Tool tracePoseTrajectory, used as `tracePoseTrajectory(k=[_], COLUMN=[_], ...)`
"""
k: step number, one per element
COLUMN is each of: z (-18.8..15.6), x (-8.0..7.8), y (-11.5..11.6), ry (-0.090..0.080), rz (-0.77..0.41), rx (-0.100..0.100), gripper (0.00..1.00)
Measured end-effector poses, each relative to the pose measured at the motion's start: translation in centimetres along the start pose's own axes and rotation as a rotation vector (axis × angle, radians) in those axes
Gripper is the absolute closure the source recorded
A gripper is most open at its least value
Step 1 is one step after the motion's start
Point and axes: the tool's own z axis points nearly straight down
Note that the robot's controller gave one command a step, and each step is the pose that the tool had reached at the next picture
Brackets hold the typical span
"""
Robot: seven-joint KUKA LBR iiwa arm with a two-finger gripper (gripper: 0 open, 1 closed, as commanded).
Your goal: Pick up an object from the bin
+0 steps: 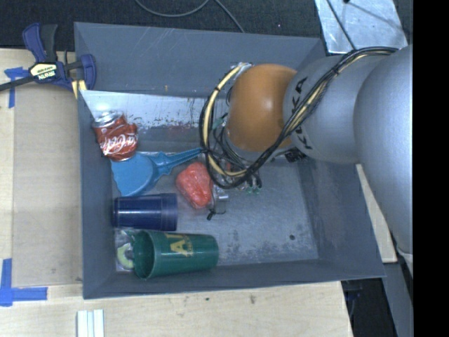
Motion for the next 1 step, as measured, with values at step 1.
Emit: tracePoseTrajectory(k=[1], z=[3.03], x=[-1.34], y=[1.04], ry=[0.001], rz=[0.148], rx=[0.001], gripper=[1.00])
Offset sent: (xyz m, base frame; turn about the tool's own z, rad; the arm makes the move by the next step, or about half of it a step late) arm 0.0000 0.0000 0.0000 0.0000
